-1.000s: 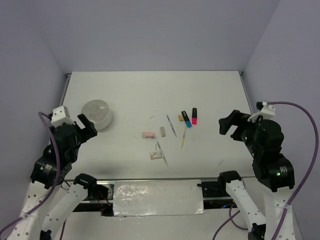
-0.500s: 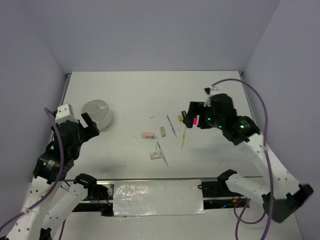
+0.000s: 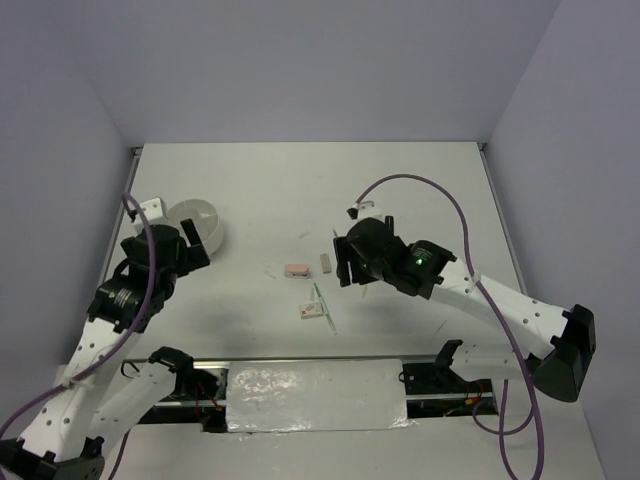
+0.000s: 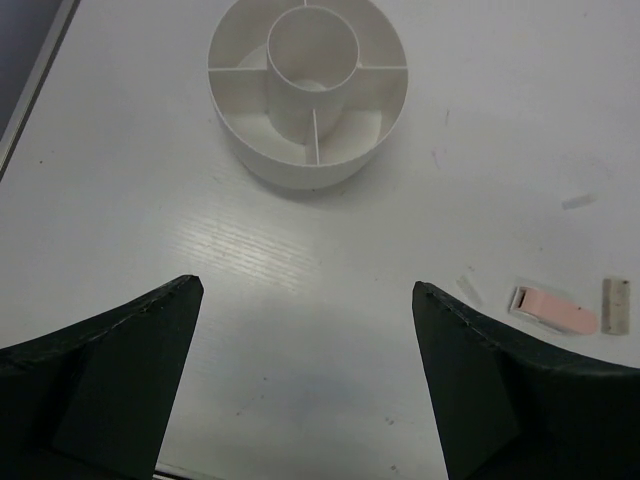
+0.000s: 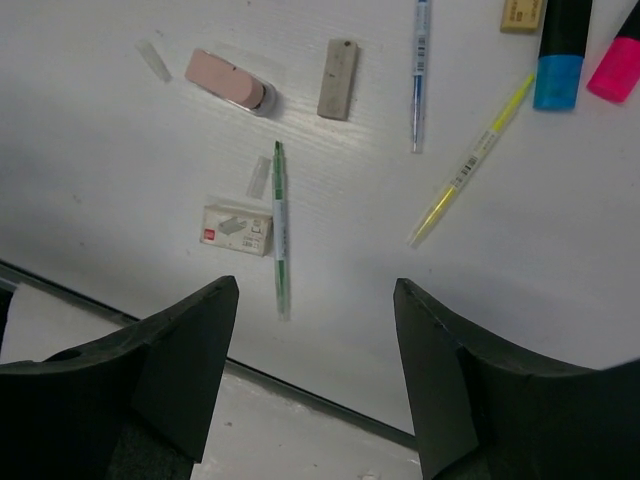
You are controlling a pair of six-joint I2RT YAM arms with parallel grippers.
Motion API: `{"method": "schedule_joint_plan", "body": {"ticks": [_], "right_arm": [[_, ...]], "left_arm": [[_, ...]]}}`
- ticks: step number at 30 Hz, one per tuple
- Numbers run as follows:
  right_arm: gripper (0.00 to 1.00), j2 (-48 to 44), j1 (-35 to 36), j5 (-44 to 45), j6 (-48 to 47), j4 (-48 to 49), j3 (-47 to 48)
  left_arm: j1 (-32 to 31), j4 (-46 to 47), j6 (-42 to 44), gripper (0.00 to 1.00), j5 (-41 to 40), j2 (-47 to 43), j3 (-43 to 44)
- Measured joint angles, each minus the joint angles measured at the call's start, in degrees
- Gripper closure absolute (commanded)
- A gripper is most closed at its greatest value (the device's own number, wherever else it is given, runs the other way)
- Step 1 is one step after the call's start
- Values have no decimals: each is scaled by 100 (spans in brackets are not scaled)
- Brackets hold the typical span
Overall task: Sort the stationery into containers
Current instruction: Pick up the pen from the center of the board.
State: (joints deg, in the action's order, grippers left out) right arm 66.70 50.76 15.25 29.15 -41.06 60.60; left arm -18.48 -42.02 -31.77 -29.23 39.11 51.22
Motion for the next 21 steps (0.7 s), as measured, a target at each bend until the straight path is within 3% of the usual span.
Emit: {"method": "schedule_joint_plan", "body": {"ticks": [5, 10, 15, 21], "right_arm": [[35, 50, 240, 201, 87, 48, -334], [37, 293, 514, 321, 210, 210, -490], [50, 686, 793, 468, 444, 511, -599], [52, 1491, 957, 485, 551, 866, -629]], "left_arm": [[-4, -44, 2, 1, 15, 555, 0], [-4, -28, 15, 1, 109, 520, 0], [-22, 31, 52, 1, 289, 459, 0], [-52, 61, 175, 1, 496, 560, 0]]}}
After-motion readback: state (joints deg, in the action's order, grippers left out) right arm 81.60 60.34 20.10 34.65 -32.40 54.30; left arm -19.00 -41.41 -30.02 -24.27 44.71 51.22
